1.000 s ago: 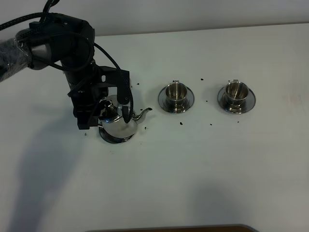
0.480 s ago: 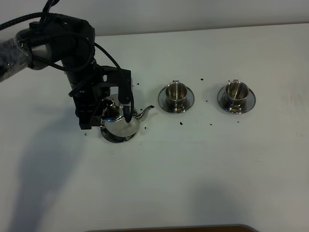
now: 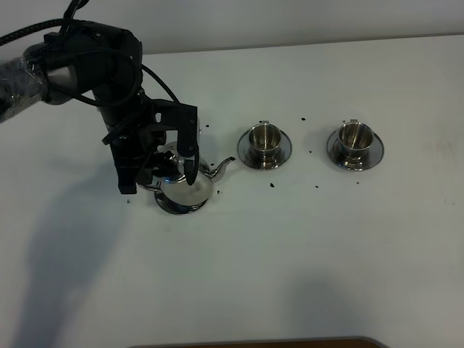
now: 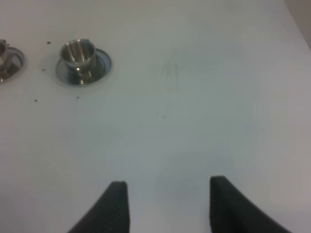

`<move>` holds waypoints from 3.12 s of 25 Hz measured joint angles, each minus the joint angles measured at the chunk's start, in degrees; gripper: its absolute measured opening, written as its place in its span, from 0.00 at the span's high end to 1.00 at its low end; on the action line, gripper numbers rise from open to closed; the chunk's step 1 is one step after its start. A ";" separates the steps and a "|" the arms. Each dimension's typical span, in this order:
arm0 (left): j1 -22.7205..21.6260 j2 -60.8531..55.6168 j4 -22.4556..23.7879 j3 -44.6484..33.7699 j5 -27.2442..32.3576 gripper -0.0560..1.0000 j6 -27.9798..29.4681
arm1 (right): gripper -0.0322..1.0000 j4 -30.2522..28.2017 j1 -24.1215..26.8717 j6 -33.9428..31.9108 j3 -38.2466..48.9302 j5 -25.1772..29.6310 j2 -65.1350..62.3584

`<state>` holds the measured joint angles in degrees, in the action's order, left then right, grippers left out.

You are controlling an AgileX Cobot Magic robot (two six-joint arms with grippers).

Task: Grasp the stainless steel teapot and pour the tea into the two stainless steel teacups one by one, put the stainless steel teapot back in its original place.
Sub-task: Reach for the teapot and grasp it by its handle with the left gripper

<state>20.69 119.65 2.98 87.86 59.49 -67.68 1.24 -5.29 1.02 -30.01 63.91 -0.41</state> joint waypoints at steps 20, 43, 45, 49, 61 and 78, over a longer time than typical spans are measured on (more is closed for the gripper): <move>0.00 0.06 0.42 0.00 -0.09 0.70 -0.73 | 0.60 0.00 0.00 0.00 0.00 0.00 0.00; -1.74 -0.11 1.92 0.00 2.97 0.70 8.87 | 0.60 0.00 0.00 0.00 0.00 0.00 0.00; -1.74 -0.11 1.88 0.00 2.97 0.70 11.16 | 0.60 0.00 0.00 0.00 0.00 0.00 0.00; -1.74 -0.11 0.89 0.00 3.19 0.70 16.21 | 0.60 0.00 0.00 0.00 0.00 0.00 0.00; -1.69 -0.11 -2.43 0.00 7.06 0.70 30.10 | 0.60 0.00 0.00 0.00 0.00 0.00 0.00; -1.69 -0.56 -2.38 0.00 7.11 0.66 31.04 | 0.60 0.00 0.00 0.00 0.00 0.00 0.00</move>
<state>19.00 119.09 0.61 87.86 66.60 -36.64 1.24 -5.29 1.02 -30.01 63.91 -0.41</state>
